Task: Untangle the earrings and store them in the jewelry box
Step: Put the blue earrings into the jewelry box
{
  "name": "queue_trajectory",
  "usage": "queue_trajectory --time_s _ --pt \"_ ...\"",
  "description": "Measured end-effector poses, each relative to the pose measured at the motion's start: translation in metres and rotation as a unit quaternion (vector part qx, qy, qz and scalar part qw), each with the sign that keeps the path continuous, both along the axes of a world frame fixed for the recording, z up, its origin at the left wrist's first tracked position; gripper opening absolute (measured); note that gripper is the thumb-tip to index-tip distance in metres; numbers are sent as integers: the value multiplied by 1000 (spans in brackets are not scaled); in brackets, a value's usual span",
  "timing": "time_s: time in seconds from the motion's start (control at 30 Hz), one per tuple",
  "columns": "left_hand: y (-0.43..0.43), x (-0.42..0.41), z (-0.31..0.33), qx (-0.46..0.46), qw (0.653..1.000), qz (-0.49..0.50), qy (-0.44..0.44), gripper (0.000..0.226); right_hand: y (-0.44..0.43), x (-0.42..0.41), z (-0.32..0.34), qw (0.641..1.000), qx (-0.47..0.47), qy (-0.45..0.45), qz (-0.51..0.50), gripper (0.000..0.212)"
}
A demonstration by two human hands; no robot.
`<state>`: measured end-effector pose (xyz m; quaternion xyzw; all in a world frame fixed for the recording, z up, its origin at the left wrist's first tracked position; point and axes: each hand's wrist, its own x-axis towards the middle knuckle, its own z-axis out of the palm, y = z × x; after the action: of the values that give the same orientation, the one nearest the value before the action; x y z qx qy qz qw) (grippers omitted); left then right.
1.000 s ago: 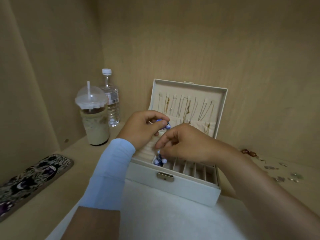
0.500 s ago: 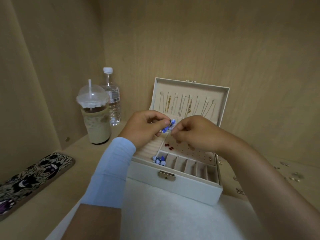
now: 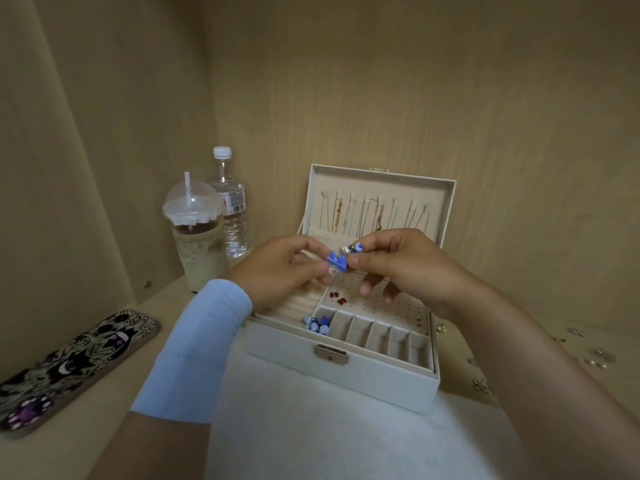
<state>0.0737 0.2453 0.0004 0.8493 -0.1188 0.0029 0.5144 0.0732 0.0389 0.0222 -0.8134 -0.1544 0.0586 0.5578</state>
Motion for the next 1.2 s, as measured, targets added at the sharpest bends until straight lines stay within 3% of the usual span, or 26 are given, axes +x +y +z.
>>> queue_trajectory --time_s 0.13,0.33,0.77,0.97,1.2 --pt "13 -6 -8 153 988 -24 13 4 -1 0 1 998 -57 -7 1 7" --pt "7 -4 -7 227 973 -49 20 10 3 3 -6 991 -129 -35 12 13" --pt "13 -8 -9 246 967 -55 28 8 19 4 -22 973 -217 -67 28 15" --pt "21 -9 -7 204 978 -42 27 5 27 3 -29 955 -280 -88 49 9" --pt "20 -12 -9 203 978 -43 24 3 26 9 -34 962 -246 -119 26 9"
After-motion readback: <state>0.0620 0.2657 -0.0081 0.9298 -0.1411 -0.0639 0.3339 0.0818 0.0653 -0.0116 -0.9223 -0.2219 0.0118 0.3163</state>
